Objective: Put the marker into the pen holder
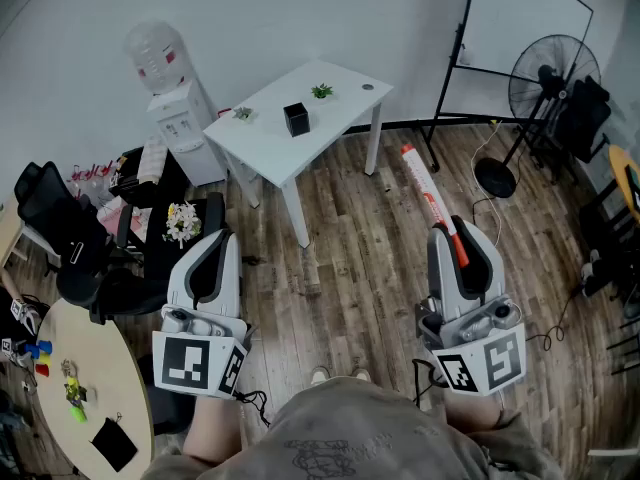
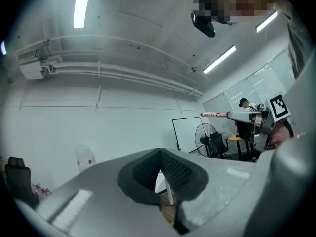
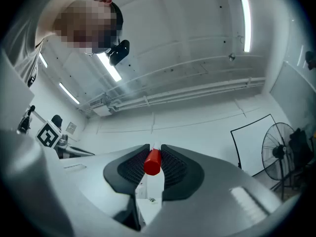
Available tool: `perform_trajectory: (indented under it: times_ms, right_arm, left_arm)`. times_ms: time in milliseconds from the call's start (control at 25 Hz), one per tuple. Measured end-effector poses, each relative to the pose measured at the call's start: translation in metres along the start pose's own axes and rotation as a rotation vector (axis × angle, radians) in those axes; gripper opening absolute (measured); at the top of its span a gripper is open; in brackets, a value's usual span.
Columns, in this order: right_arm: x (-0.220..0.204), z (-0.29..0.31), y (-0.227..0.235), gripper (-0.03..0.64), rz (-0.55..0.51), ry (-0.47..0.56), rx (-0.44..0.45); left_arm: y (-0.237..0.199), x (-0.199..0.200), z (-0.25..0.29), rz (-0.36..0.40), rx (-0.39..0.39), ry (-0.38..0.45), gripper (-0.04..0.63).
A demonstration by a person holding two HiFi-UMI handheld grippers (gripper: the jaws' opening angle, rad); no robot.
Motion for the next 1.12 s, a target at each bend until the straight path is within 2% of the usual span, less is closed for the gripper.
perform_trajectory:
  times_ms: [440, 720, 880, 1120]
  right_arm:
    - [-0.003, -0.026, 0.02, 0.1, 0.049, -0.064, 0.031]
    - [-0.001, -0.054, 0.031, 0.1, 0.054, -0.065, 0.092]
    - [-0.007, -0.065, 0.034, 0.1, 0.07, -0.088, 0.099]
    - [-0.017, -0.066, 0.049, 0.098, 0.049, -0.122, 0.076]
  left_arm:
    - [0.039, 0.0, -0.002, 0.005, 0.006, -0.023, 0.0]
    - [0.077, -0.013, 0.002, 0.005, -0.002, -0.06, 0.0]
    - [0.092, -0.014, 0.003, -0.005, -0.013, -0.049, 0.0]
    - [0.09, -0.015, 0.012, -0.001, -0.008, -0.019, 0.0]
Point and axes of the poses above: the fingertips, and each gripper's own axes: z forward along the fingers, y to its right, x out of its top, the point moved 1 cm from there along -z, backward along the fingers, and after that the axes turned 7 degrees about y, right-handed, at the moved point
